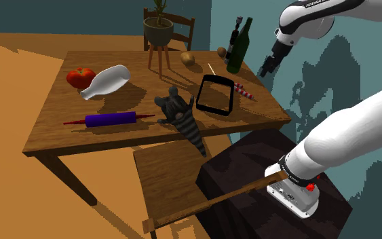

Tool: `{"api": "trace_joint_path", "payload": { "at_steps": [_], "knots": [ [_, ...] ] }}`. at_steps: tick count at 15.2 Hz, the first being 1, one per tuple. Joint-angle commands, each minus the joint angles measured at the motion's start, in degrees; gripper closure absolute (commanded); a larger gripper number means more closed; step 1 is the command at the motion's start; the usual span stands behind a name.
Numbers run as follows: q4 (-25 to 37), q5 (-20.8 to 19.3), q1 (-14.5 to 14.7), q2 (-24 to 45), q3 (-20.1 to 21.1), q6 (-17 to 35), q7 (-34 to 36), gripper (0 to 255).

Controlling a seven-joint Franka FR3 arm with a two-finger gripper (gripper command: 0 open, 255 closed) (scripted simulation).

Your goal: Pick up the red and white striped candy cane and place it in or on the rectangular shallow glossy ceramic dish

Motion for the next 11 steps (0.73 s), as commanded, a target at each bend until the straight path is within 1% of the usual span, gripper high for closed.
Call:
{"api": "trace_joint_path", "payload": {
  "at_steps": [1, 7, 11],
  "knots": [
    [0.3, 1.4, 0.3, 2.5, -1.1, 2.2, -2.0, 0],
    [-2.1, 3.3, 0.9, 5.5, -1.7, 7.1, -3.4, 0],
    [-2.3, 3.6, 1.0, 5.8, -1.7, 7.6, -3.6, 0]
  ]
}}
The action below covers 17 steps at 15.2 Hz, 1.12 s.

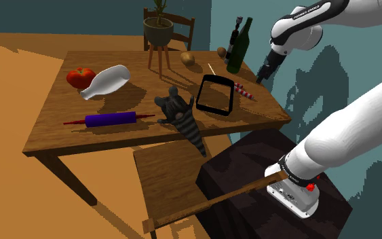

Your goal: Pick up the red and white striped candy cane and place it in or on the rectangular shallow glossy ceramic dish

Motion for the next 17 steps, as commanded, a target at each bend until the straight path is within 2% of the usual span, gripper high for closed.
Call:
{"api": "trace_joint_path", "payload": {
  "at_steps": [1, 4, 5, 14, 15, 17],
  "knots": [
    [-0.1, 0.0, 0.0, 0.0, 0.0, 0.1, 0.0, 0],
    [-0.1, 0.0, 0.0, 0.0, 0.0, 0.1, 0.0, 0],
    [-0.1, 0.0, 0.0, 0.0, 0.0, 0.1, 0.0, 255],
    [-0.1, 0.0, 0.0, 0.0, 0.0, 0.1, 0.0, 255],
    [-0.1, 0.0, 0.0, 0.0, 0.0, 0.1, 0.0, 0],
    [0.0, 0.2, 1.7, 3.6, 1.0, 3.1, -1.7, 0]
  ]
}}
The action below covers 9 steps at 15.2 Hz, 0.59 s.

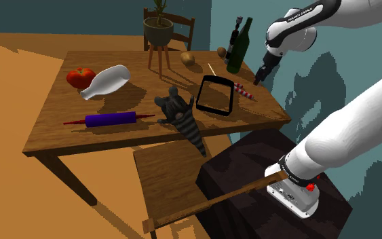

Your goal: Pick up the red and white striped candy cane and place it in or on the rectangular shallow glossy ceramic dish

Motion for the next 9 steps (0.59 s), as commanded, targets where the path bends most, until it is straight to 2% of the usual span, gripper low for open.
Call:
{"api": "trace_joint_path", "payload": {
  "at_steps": [1, 4, 9],
  "knots": [
    [-0.2, 0.1, 1.4, 3.2, 0.9, 3.0, -1.6, 0],
    [0.1, 0.2, 3.2, 7.9, 2.6, 6.8, -3.4, 0],
    [-0.8, 3.2, 3.0, 11.5, 3.0, 10.7, -5.6, 0]
  ]
}}
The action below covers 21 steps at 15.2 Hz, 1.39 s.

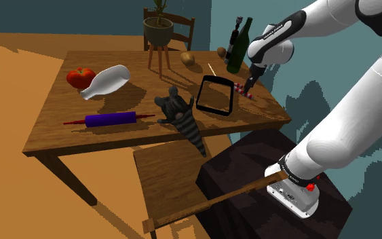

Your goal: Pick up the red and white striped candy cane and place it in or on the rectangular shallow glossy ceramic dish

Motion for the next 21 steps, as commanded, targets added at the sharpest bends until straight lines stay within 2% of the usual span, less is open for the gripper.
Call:
{"api": "trace_joint_path", "payload": {
  "at_steps": [1, 3, 10, 11, 21],
  "knots": [
    [-0.2, 1.4, 0.0, 1.6, 0.3, 1.5, -0.9, 0],
    [-0.3, 2.5, -0.2, 2.8, 0.6, 2.7, -1.7, 0],
    [-0.3, 2.5, -0.2, 2.8, 0.6, 2.7, -1.7, 0],
    [-0.3, 2.5, -0.2, 2.8, 0.6, 2.7, -1.7, 255],
    [-0.3, 1.8, -0.1, 2.0, 0.4, 2.0, -1.2, 255]
  ]
}}
